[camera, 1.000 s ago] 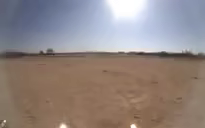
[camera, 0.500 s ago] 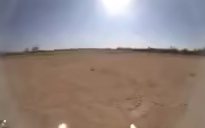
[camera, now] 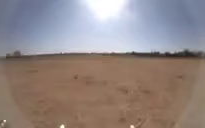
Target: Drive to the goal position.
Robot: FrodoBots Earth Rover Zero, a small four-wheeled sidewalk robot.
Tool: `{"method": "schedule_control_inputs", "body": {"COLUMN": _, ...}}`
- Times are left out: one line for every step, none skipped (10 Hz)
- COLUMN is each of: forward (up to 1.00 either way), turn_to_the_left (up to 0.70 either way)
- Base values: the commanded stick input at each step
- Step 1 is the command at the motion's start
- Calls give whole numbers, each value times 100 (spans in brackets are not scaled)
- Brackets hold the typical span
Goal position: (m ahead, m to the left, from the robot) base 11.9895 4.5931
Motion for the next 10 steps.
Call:
{"method": "schedule_control_inputs", "body": {"forward": 100, "turn_to_the_left": 0}}
{"method": "schedule_control_inputs", "body": {"forward": 100, "turn_to_the_left": 0}}
{"method": "schedule_control_inputs", "body": {"forward": 100, "turn_to_the_left": 0}}
{"method": "schedule_control_inputs", "body": {"forward": 100, "turn_to_the_left": 0}}
{"method": "schedule_control_inputs", "body": {"forward": 100, "turn_to_the_left": 0}}
{"method": "schedule_control_inputs", "body": {"forward": 100, "turn_to_the_left": 0}}
{"method": "schedule_control_inputs", "body": {"forward": 100, "turn_to_the_left": 0}}
{"method": "schedule_control_inputs", "body": {"forward": 100, "turn_to_the_left": 0}}
{"method": "schedule_control_inputs", "body": {"forward": 100, "turn_to_the_left": 0}}
{"method": "schedule_control_inputs", "body": {"forward": 100, "turn_to_the_left": 0}}
